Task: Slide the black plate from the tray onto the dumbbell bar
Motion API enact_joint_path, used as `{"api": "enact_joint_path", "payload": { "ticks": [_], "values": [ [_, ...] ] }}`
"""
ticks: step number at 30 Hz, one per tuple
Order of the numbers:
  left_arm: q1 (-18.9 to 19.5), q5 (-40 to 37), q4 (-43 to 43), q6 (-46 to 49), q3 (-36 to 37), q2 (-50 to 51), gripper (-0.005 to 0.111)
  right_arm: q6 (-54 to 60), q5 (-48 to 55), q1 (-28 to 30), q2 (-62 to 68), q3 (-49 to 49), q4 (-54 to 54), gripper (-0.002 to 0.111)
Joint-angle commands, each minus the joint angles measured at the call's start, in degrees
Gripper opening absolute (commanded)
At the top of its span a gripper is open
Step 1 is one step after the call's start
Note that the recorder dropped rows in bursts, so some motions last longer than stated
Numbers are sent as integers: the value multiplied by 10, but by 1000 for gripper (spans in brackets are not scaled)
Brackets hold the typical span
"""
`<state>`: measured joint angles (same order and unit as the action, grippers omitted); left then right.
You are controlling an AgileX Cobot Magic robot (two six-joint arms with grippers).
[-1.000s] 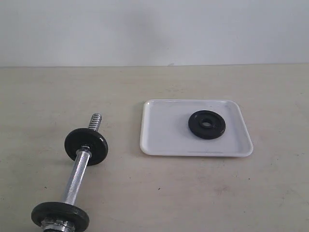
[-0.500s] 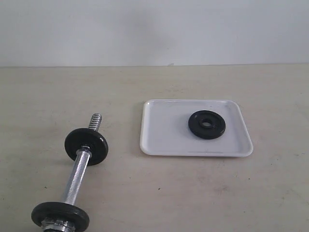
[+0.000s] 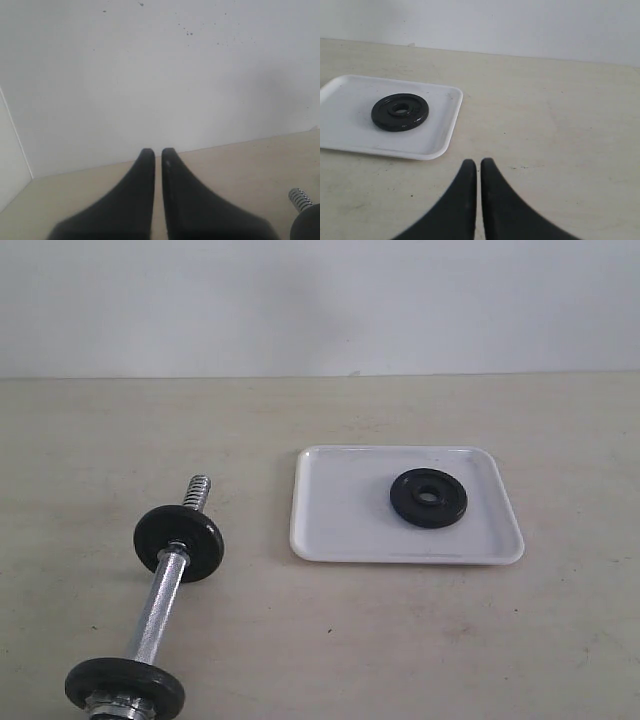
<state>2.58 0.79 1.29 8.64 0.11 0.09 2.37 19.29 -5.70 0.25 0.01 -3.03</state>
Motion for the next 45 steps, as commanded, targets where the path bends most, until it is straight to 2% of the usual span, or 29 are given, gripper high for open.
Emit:
{"api": "enact_joint_path", "payload": {
  "ticks": [1, 24, 28, 30, 34, 40, 42, 45],
  "values": [
    [2, 7, -4, 2, -1, -1, 5, 1, -3, 0, -3, 0, -2, 1],
    [2, 8, -4, 2, -1, -1, 5, 1, -3, 0, -3, 0, -2, 1],
    [2, 30, -4, -7, -1, -1, 5, 1, -3, 0, -3, 0, -2, 1],
    [2, 60, -4, -56, -1, -1, 5, 1, -3, 0, -3, 0, -2, 1],
    [2, 144, -4, -251, -1, -1, 5, 1, -3, 0, -3, 0, -2, 1],
    [2, 238, 11, -426, -1, -1, 5, 1, -3, 0, -3, 0, -2, 1],
    [2, 279, 84, -471, -9, -1, 5, 1, -3, 0, -3, 0, -2, 1],
    [2, 343, 305, -508, -56, -1, 5, 1, -3, 0, -3, 0, -2, 1]
  ]
}}
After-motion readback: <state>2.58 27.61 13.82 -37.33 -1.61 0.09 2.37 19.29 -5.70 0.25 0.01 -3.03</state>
